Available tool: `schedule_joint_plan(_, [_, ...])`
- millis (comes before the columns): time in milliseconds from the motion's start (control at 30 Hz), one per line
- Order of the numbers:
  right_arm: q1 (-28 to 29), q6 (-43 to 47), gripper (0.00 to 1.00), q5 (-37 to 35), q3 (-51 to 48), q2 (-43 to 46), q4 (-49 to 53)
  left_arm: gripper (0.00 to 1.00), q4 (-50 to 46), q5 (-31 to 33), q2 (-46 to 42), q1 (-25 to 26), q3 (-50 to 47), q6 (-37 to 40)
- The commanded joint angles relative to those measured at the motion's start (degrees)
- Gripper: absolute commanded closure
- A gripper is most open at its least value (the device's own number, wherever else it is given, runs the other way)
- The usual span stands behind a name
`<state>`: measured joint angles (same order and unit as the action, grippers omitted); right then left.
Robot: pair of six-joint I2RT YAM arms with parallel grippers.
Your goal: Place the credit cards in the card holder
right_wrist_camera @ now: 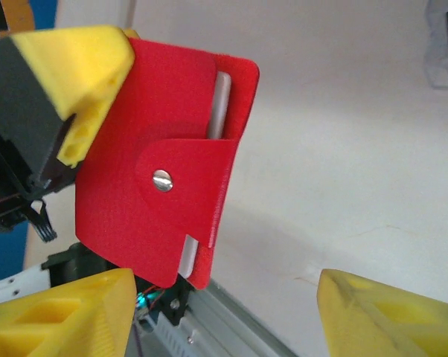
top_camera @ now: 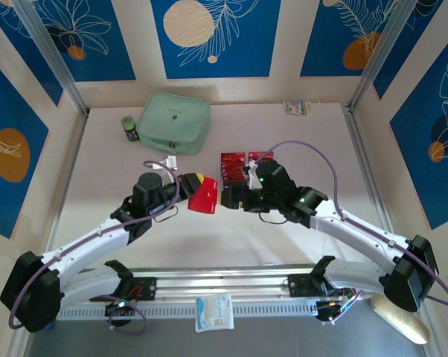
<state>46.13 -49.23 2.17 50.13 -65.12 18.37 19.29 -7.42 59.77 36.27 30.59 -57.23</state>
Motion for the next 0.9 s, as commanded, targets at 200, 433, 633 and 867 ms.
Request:
schedule_joint_plan(200, [6.1, 2.9, 0.32, -12.4, 11.6, -11.3, 4.8, 1.0, -1.0, 4.9, -0.7, 1.0, -0.4, -2.5])
schedule_joint_plan(433, [7.9, 3.4, 0.33, -15.8, 16.0, -18.7, 5.5, 1.0, -0.9, 5.4, -0.3, 1.5, 0.0, -2.2])
schedule_joint_plan(633, [8.7, 2.1, 0.5, -22.7, 14.9, -22.1, 9.3, 1.0, -1.1, 5.8, -0.5, 1.7, 0.1, -2.2])
schedule_joint_plan(867, [7.7, -0.8, 0.95, -24.5, 6.8, -20.6, 8.0, 1.0, -1.4, 5.7, -0.2, 1.9, 0.5, -2.0])
